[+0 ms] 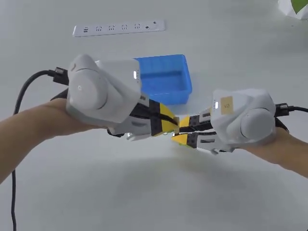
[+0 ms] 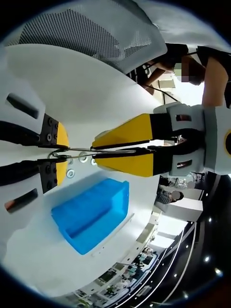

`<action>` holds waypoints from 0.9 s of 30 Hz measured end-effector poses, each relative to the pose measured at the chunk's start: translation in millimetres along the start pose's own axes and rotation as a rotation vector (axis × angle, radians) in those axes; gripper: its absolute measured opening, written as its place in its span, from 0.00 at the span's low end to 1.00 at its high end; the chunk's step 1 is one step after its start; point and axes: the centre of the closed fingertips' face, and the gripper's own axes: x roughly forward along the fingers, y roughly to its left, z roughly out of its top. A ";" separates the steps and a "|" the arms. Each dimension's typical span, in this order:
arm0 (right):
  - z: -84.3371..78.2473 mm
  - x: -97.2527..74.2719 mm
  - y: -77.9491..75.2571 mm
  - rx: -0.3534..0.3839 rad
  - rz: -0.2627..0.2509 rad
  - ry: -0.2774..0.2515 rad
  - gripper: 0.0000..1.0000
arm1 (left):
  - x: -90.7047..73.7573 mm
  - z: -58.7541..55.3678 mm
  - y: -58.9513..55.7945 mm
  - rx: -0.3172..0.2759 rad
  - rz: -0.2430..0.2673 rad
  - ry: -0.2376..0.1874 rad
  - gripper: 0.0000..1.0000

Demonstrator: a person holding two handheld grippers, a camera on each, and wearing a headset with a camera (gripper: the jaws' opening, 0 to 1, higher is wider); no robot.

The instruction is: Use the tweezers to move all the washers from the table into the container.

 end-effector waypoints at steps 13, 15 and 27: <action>2.7 0.9 -0.4 0.006 -0.004 -0.008 0.09 | -2.1 0.0 5.4 -0.031 0.028 -0.005 0.12; 3.4 1.2 -0.3 0.008 -0.004 -0.011 0.09 | -2.6 -1.2 6.1 -0.029 0.032 -0.001 0.13; 10.6 -1.9 -1.9 0.017 -0.016 -0.024 0.09 | -11.4 -1.0 5.4 -0.038 0.050 -0.001 0.18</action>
